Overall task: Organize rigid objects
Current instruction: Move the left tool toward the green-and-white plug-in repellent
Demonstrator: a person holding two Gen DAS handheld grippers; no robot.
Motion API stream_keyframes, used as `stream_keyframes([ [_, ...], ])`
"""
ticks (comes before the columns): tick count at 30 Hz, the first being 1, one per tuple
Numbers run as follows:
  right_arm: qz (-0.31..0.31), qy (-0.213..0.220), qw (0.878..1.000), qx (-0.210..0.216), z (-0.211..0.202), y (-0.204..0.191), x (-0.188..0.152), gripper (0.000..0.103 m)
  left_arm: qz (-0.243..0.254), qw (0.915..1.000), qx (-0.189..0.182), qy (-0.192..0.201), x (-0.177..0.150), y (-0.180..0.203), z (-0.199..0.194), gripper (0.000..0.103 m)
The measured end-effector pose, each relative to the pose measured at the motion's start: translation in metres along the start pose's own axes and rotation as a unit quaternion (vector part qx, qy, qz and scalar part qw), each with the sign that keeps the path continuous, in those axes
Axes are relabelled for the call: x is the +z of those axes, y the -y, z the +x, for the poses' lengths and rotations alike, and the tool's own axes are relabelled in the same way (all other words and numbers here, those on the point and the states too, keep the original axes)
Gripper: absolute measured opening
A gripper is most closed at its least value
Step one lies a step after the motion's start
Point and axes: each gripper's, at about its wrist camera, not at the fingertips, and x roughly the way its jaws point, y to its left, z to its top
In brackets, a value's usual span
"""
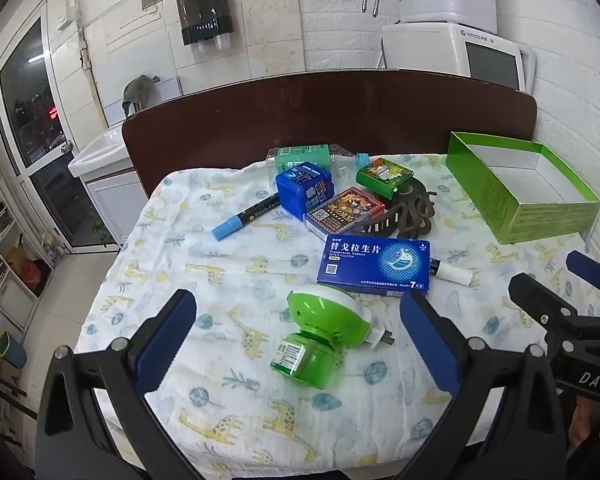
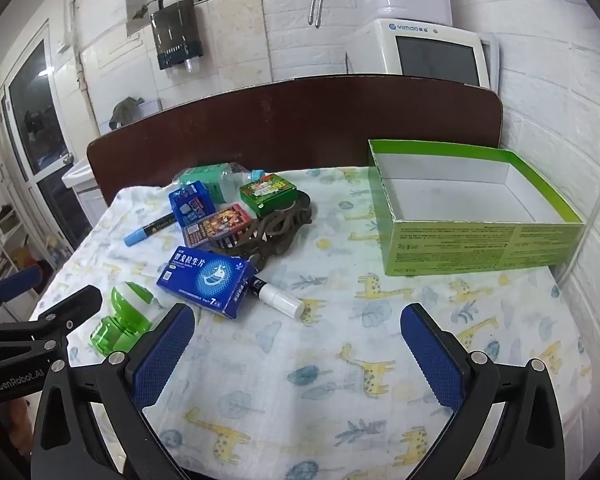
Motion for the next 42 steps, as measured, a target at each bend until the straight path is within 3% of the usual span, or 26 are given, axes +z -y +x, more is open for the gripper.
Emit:
stream_keyframes([
  [20,-0.005,-0.012,1.0,0.011,0.007,-0.01,-0.001,0.103,-0.021,0.9995,-0.006,-0.022,-0.011,-0.023,0.012,0.102],
  [42,-0.001,-0.003,1.0,0.015,0.003,-0.008,-0.001,0.103,-0.008,0.9998,-0.013,-0.013,-0.013,-0.019,0.009,0.102],
])
